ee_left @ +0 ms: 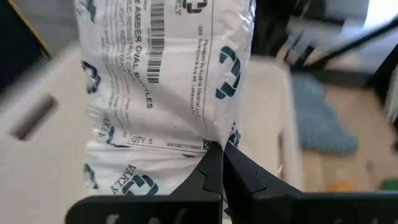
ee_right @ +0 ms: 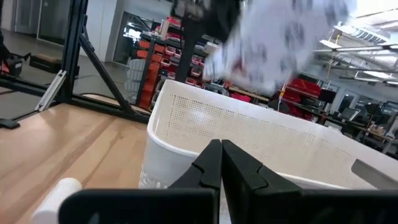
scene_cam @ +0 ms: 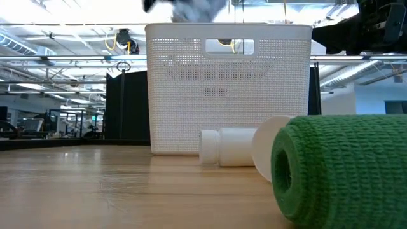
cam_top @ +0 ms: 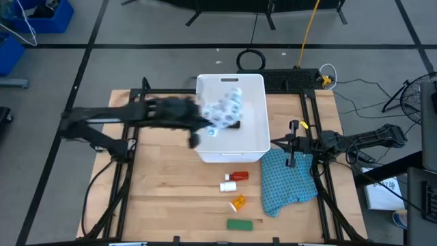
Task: Pick & place medical supplies in basket/bin
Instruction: Put the white wipes into the white bin
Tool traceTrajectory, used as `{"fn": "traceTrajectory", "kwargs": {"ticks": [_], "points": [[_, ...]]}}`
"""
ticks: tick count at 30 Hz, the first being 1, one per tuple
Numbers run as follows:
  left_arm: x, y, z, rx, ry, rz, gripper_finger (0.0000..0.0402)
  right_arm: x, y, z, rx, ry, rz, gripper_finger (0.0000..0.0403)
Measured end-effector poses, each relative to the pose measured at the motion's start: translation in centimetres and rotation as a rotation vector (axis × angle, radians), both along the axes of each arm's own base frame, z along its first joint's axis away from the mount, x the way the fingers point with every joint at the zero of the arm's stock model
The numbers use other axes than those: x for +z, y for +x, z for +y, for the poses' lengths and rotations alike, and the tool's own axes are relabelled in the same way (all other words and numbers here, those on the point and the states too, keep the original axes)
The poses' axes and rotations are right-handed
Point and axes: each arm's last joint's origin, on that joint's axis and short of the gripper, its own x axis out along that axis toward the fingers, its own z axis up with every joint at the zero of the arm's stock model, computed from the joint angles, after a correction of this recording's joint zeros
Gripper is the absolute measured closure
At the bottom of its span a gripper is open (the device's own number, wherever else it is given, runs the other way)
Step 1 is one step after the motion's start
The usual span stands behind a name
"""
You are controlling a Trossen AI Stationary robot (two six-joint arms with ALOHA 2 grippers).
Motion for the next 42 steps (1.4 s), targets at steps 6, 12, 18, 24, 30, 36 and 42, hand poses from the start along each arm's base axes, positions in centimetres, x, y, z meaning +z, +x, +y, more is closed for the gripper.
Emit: {"fn": "traceTrajectory", "kwargs": {"ticks": [6,12,18,24,30,36,42], "points": [[-6.5,7.0,2.2,-0.093,-0.012,0.258,0.0401,0.0,0.0,0.0,-0.002,-0.010,0.001,0.0403],[-10.9,10.2,2.8,-0.224,-0.119,0.356,0.0401,0.0,0.0,0.0,-0.003,-0.010,0.002,0.0403],[-15.0,10.9,3.0,-0.224,-0.090,0.505,0.0401,0.0,0.0,0.0,-0.002,-0.006,0.002,0.0403],[-14.2,10.8,3.9,-0.203,-0.078,0.471,0.0401,0.0,0.0,0.0,0.001,0.021,0.002,0.0403],[-14.5,11.0,3.9,-0.234,-0.054,0.482,0.0401,0.0,0.0,0.0,0.001,0.023,0.003,0.0403],[-16.4,11.4,4.1,-0.229,-0.059,0.523,0.0396,0.0,0.0,0.0,0.002,0.023,0.004,0.0403],[-16.5,11.6,3.8,-0.245,-0.043,0.514,0.0331,0.0,0.0,0.0,0.001,0.023,0.002,0.0403]]}}
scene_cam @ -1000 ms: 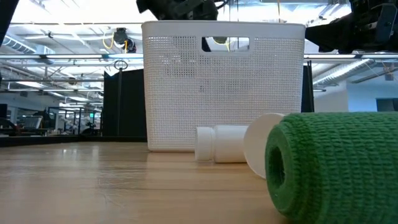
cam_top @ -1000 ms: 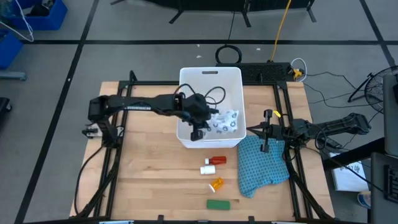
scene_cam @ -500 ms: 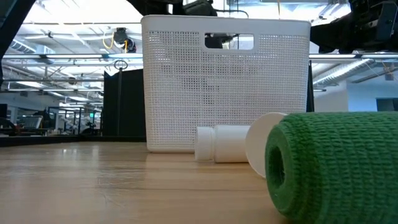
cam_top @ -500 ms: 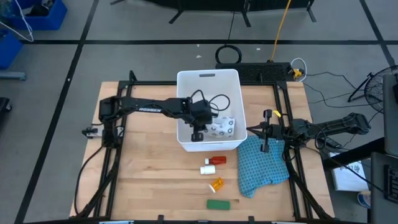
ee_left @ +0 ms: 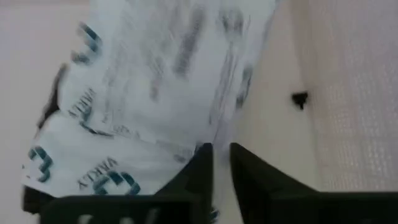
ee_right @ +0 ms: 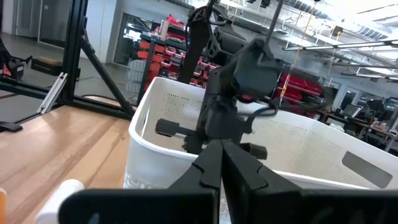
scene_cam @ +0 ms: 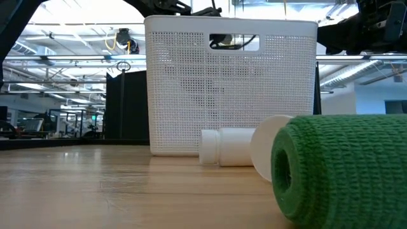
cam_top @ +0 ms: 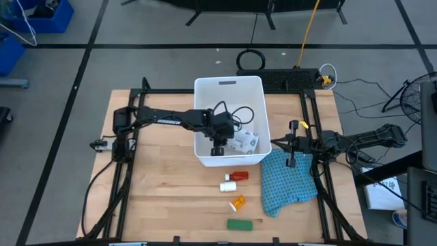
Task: Pick & place medical supplies in basket/bin
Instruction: Put the white wipes into the white bin, then put the orange pill bottle into the white bin
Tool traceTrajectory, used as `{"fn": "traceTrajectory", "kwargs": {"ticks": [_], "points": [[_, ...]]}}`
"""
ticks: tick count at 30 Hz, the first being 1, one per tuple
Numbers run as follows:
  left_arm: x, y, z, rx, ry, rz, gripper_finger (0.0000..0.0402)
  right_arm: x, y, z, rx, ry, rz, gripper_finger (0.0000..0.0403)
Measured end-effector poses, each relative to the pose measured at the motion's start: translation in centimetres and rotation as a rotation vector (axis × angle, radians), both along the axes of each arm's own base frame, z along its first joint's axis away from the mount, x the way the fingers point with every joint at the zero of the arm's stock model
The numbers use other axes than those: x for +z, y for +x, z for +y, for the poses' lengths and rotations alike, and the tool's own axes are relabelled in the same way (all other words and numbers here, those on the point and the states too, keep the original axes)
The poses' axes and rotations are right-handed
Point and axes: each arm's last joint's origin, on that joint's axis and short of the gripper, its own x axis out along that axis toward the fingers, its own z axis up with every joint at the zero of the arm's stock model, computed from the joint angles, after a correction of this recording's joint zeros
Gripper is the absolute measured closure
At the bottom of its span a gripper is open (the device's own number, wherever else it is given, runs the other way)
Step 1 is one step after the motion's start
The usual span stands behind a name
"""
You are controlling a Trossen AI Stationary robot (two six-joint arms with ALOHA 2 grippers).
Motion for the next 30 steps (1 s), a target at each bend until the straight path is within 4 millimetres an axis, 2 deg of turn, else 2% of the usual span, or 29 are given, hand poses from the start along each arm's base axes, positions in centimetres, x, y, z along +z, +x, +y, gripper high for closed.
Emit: {"fn": "traceTrajectory", "kwargs": {"ticks": [4,8,12,15,17,19,22,24,26,30], "points": [[0.4,0.1,-0.2,-0.001,0.001,-0.005,0.0252,0.0,0.0,0.0,0.001,0.000,0.003,0.0403],[2.2,0.6,0.0,-0.004,0.066,-0.026,0.0184,0.0,0.0,0.0,0.000,-0.001,0.003,0.0403],[6.4,1.1,-0.1,-0.033,0.236,-0.025,0.0141,0.0,0.0,0.0,0.003,0.015,0.002,0.0403],[10.4,1.0,-0.9,-0.032,0.343,-0.022,0.0131,0.0,0.0,0.0,0.003,0.021,0.002,0.0403],[13.0,0.2,-1.6,-0.049,0.380,0.008,0.0145,0.0,0.0,0.0,0.003,0.022,0.001,0.0403],[15.4,-1.4,-2.6,-0.061,0.402,0.051,0.0182,0.0,0.0,0.0,0.004,0.022,-0.002,0.0403],[18.6,-4.7,-4.0,-0.042,0.387,0.039,0.0262,0.0,0.0,0.0,0.003,0.022,-0.003,0.0403],[19.8,-7.2,-4.8,-0.013,0.357,0.011,0.0325,0.0,0.0,0.0,0.006,0.024,-0.002,0.0403],[20.5,-10.0,-5.6,-0.001,0.318,-0.050,0.0379,0.0,0.0,0.1,0.011,0.033,-0.001,0.0403],[19.0,-14.9,-7.7,-0.029,0.276,-0.301,0.0388,0.0,0.0,0.2,0.027,0.039,-0.003,0.0403]]}}
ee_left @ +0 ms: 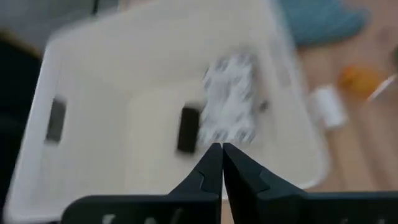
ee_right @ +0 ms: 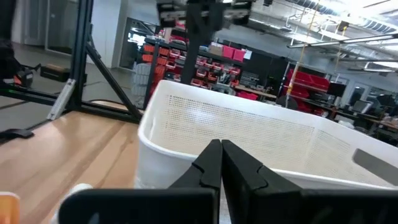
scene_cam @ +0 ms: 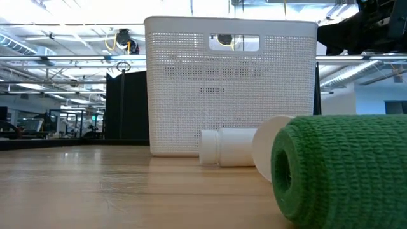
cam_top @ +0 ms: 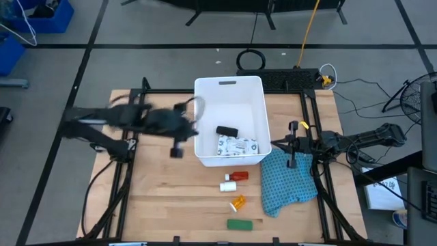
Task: Pick & place medical supplies in basket/bin
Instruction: Put the orange pill bottle into the white bin
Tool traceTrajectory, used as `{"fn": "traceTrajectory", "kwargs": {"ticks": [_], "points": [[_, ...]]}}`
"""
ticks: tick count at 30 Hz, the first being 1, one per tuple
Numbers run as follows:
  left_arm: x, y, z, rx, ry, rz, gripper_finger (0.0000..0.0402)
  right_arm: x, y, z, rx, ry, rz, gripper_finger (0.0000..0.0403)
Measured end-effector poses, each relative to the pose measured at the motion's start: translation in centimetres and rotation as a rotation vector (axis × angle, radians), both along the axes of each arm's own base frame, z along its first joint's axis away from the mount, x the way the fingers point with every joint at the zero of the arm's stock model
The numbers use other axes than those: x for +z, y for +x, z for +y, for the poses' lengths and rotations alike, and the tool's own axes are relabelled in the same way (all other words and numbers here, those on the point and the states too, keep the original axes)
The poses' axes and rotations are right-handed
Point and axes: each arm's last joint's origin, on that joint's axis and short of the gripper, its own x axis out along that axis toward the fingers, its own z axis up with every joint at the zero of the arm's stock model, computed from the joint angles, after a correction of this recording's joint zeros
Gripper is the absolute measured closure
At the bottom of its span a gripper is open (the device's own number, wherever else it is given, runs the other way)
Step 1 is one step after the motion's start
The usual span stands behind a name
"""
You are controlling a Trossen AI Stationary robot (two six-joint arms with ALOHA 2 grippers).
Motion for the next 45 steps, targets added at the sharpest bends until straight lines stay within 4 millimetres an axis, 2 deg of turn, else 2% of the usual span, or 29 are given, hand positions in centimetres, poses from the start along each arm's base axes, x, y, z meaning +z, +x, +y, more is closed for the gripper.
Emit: {"fn": "traceTrajectory", "kwargs": {"ticks": [3,7,12,15,22,25,32,39,45], "points": [[-2.4,-3.3,-0.9,-0.056,-0.046,-0.223,0.0398,0.0,0.0,0.1,0.011,0.016,-0.002,0.0403],[-6.6,-6.6,-1.5,-0.097,-0.127,-0.468,0.0399,0.0,0.0,0.2,0.021,0.035,-0.005,0.0403],[-12.6,-9.7,-1.3,-0.055,-0.149,-0.520,0.0399,0.0,0.0,0.2,0.045,0.033,-0.005,0.0403],[-14.7,-11.0,-0.6,0.001,-0.148,-0.552,0.0399,0.0,0.0,0.2,0.043,0.033,-0.004,0.0403],[-17.1,-12.4,0.8,-0.036,-0.143,-0.725,0.0400,0.1,0.1,0.3,0.042,0.018,-0.012,0.0403],[-18.2,-13.0,1.1,-0.022,-0.152,-0.731,0.0400,0.2,0.1,0.2,0.042,0.019,-0.018,0.0403],[-19.2,-14.4,1.1,-0.027,-0.163,-0.767,0.0401,0.1,0.1,0.3,0.043,0.024,-0.013,0.0403],[-21.3,-14.7,1.2,-0.005,-0.177,-0.765,0.0401,0.1,0.1,0.3,0.044,0.034,-0.013,0.0403],[-22.5,-14.7,1.5,0.144,-0.202,-0.750,0.0392,0.1,0.1,0.3,0.043,0.018,-0.013,0.0403]]}}
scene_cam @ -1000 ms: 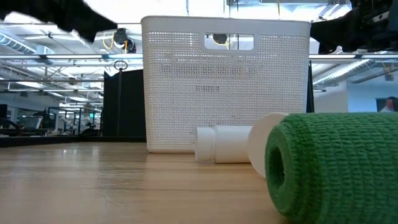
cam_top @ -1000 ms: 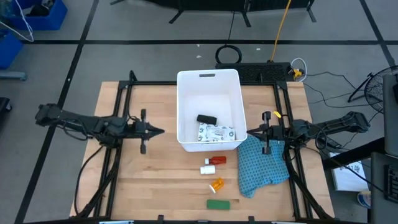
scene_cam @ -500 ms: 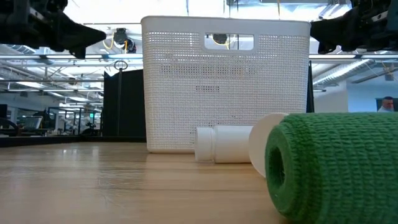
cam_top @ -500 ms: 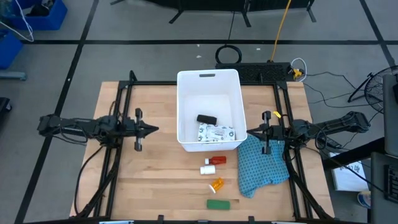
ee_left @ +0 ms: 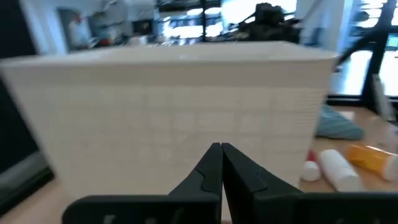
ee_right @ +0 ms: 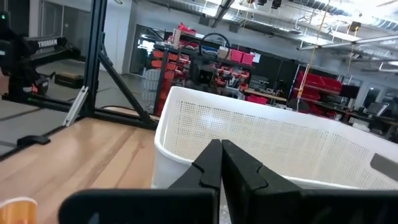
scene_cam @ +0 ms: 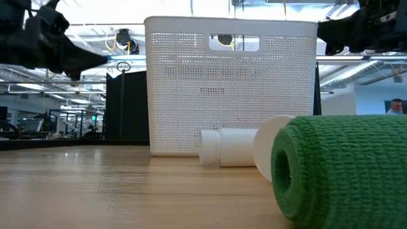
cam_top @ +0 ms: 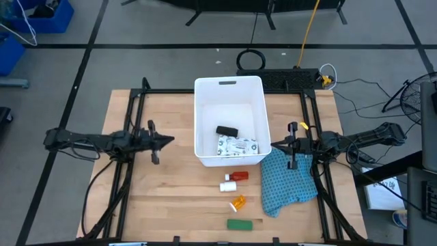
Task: Pick & place medical supplies in basket/bin
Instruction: Put the orange pill bottle into the white bin
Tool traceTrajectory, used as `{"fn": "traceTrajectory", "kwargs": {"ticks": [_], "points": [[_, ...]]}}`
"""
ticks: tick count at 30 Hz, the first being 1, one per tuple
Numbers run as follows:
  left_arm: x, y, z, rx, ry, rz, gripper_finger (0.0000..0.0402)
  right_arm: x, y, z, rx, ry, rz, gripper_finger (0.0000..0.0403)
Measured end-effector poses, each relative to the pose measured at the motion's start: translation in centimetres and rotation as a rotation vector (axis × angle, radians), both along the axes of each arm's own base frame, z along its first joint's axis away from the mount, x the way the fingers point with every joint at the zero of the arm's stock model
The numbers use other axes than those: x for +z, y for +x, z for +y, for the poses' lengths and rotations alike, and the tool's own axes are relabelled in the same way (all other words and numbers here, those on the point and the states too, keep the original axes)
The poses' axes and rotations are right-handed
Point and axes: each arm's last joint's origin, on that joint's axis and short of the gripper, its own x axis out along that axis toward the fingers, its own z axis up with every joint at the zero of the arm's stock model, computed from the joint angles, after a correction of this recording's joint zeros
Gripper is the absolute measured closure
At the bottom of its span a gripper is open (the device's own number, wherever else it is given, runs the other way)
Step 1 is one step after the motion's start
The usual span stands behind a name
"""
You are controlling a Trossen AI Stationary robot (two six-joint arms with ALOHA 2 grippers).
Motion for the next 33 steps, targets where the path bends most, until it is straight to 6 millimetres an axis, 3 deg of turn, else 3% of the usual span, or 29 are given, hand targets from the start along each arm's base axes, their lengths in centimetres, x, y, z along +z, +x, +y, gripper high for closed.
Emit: {"fn": "traceTrajectory", "kwargs": {"ticks": [5,10,16,20,27,33], "points": [[-0.5,-0.1,0.2,0.081,-0.033,0.025,0.0377,0.2,0.2,0.4,0.051,-0.096,-0.014,0.0403],[-0.6,-0.1,0.2,0.083,-0.038,0.027,0.0379,3.0,1.6,1.6,0.053,-0.159,0.051,0.0403],[-0.4,-0.1,0.3,0.090,0.070,0.041,0.0397,7.5,5.3,5.2,0.066,-0.255,0.257,0.0403],[-0.2,-0.1,0.3,0.100,0.120,0.033,0.0393,9.3,8.3,8.7,0.106,-0.279,0.357,0.0386],[0.3,-0.1,0.3,0.104,0.119,-0.017,0.0367,8.2,13.4,14.5,0.133,-0.310,0.501,0.0291],[0.3,-0.1,0.3,0.104,0.116,-0.017,0.0365,3.5,15.8,16.8,0.126,-0.274,0.624,0.0195]]}}
